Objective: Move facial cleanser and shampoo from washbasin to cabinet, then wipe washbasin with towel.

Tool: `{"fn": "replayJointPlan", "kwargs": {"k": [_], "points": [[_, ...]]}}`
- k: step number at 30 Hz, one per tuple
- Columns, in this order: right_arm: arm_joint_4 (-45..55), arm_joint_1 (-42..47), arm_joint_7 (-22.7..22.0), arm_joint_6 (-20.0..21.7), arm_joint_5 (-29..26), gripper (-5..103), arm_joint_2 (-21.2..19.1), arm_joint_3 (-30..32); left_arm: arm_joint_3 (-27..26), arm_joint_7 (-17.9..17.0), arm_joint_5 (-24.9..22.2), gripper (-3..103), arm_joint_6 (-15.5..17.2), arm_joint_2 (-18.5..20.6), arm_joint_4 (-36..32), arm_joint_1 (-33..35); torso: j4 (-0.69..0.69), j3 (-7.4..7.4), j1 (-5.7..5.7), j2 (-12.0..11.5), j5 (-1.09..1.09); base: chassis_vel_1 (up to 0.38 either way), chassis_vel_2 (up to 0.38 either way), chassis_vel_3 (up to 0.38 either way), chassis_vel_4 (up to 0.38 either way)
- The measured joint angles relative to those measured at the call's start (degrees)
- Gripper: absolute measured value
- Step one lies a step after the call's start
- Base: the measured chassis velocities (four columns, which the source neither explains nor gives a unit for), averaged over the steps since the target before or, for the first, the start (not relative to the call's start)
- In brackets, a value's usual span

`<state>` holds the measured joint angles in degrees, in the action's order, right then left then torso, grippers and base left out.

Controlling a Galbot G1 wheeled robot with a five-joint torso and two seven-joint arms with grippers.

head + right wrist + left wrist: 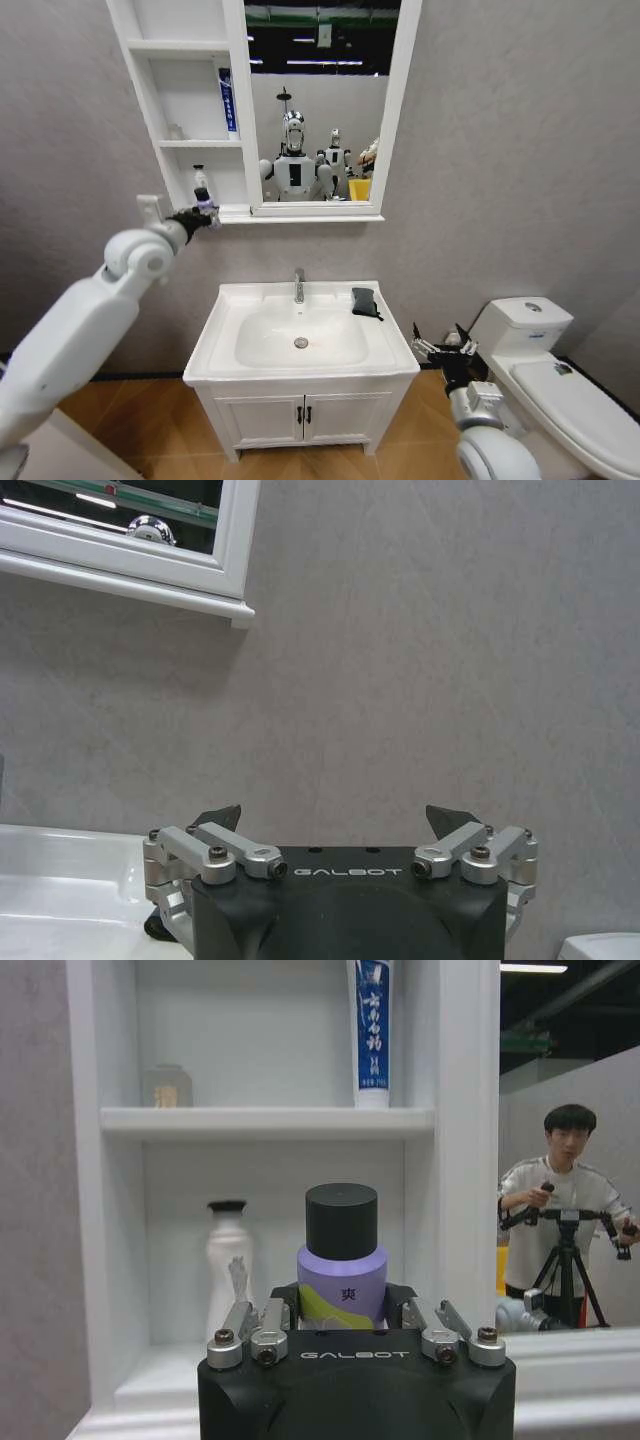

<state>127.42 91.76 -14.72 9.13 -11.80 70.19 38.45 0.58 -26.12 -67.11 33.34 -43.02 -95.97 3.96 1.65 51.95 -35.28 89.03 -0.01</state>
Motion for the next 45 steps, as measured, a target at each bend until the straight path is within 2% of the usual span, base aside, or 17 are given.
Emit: {"fn": "replayJointPlan", "kwargs": {"k": [1, 2, 4, 7, 8, 10, 11, 18, 24, 26, 29, 34, 37, 38, 40, 41, 45], "points": [[0.00, 0.10, 0.00, 0.00, -0.16, 100, -0.02, 0.28, 2.68, 1.47, 0.65, 43, -0.95, -2.27, 4.56, -4.65, 0.03, 0.00, 0.00, 0.00, 0.01, 0.000, 0.000, 0.000, 0.000], [0.00, 0.10, 0.00, 0.00, -0.16, 100, -0.02, 0.28, 2.68, 1.47, 0.65, 43, -0.95, -2.27, 4.56, -4.65, 0.03, 0.00, 0.00, 0.00, 0.01, 0.000, 0.000, 0.000, 0.000], [0.01, 0.33, 0.00, -0.13, -0.46, 100, -0.02, 0.84, 6.02, 3.88, 2.75, 43, -2.59, -5.09, 10.60, -9.03, 0.04, 0.00, -0.01, 0.00, 0.03, 0.000, 0.000, 0.000, 0.000], [-0.04, 0.40, 0.00, -0.20, -0.60, 100, -0.01, 1.04, 6.89, 5.33, 3.82, 43, -3.26, -6.28, 13.14, -10.08, 0.02, 0.00, -0.01, 0.00, 0.01, 0.000, 0.000, 0.000, 0.000], [-0.33, 0.43, 0.00, -0.34, -0.65, 100, -0.01, 1.17, 7.75, 7.24, 5.58, 43, -4.29, -8.42, 17.18, -11.28, 0.00, 0.00, -0.01, 0.00, 0.01, 0.000, 0.000, 0.000, 0.000], [-0.49, 0.37, 0.00, -0.39, -0.66, 100, -0.01, 1.16, 8.02, 7.79, 6.54, 43, -4.90, -9.47, 19.25, -11.72, 0.01, 0.00, 0.00, 0.00, 0.02, 0.000, 0.000, 0.000, 0.000], [-0.66, 0.22, -0.01, -0.43, -0.66, 100, -0.04, 1.09, 8.42, 9.41, 8.80, 43, -6.37, -12.02, 24.46, -12.50, 0.02, 0.00, -0.01, 0.00, 0.02, 0.000, 0.000, 0.000, 0.000], [-1.01, 0.03, -0.02, -0.49, -1.40, 100, -0.69, 1.68, 8.17, 11.54, 13.68, 43, -8.74, -15.53, 32.27, -12.61, 0.01, 0.00, -0.01, -0.01, 0.01, 0.000, 0.000, 0.000, 0.000], [-1.55, -0.20, -0.02, -0.90, -1.41, 100, -0.73, 1.75, 7.53, 12.49, 15.51, 43, -8.92, -15.99, 34.08, -12.27, 0.01, 0.00, -0.01, 0.00, 0.01, 0.000, 0.000, 0.000, 0.000], [-1.79, -0.73, -0.02, -0.95, -1.40, 100, -0.83, 1.63, 7.46, 13.51, 16.24, 53, -9.16, -16.34, 35.24, -12.17, 0.00, -0.01, 0.00, 0.00, 0.01, 0.000, 0.000, 0.000, 0.000], [-1.84, -0.97, -0.03, -0.94, -1.41, 100, -0.94, 1.54, 7.45, 13.71, 16.34, 58, -9.33, -16.65, 35.64, -12.16, 0.00, 0.00, 0.00, 0.00, 0.01, 0.000, 0.000, 0.000, 0.000], [-2.05, -1.32, -0.04, -0.95, -1.42, 100, -1.02, 1.52, 6.36, 14.00, 16.41, 80, -10.33, -17.62, 35.38, -11.50, 0.02, -0.01, 0.00, 0.00, 0.01, 0.000, 0.000, 0.000, 0.000], [-2.06, -1.23, -0.03, -0.99, -1.42, 100, -1.01, 1.59, 5.95, 13.93, 16.57, 85, -10.57, -17.70, 35.18, -11.34, 0.02, -0.01, 0.00, 0.00, 0.01, 0.000, 0.000, 0.000, 0.000], [-2.07, -1.05, 0.00, -1.11, -1.42, 100, -0.92, 1.65, 4.98, 13.58, 16.74, 95, -10.78, -17.58, 34.28, -10.82, 0.03, -0.01, 0.00, 0.00, 0.02, 0.000, 0.000, 0.000, 0.000], [-2.07, -0.97, 0.01, -1.17, -1.42, 100, -0.87, 1.65, 4.39, 13.06, 16.75, 95, -10.92, -17.32, 33.43, -10.34, 0.03, -0.01, 0.00, 0.00, 0.02, 0.000, 0.000, 0.000, 0.000], [-2.06, -0.91, 0.02, -1.20, -1.42, 100, -0.84, 1.66, 3.39, 12.06, 16.70, 100, -10.96, -16.57, 31.47, -9.27, 0.03, -0.01, 0.00, 0.00, 0.02, 0.000, 0.000, 0.000, 0.000], [-1.81, -0.97, 0.01, -1.21, -1.59, 100, -0.94, 1.64, 1.18, 9.66, 16.18, 100, -10.93, -14.15, 25.05, -5.73, 0.02, -0.01, 0.00, 0.00, 0.01, 0.000, 0.000, 0.000, 0.000]]}}
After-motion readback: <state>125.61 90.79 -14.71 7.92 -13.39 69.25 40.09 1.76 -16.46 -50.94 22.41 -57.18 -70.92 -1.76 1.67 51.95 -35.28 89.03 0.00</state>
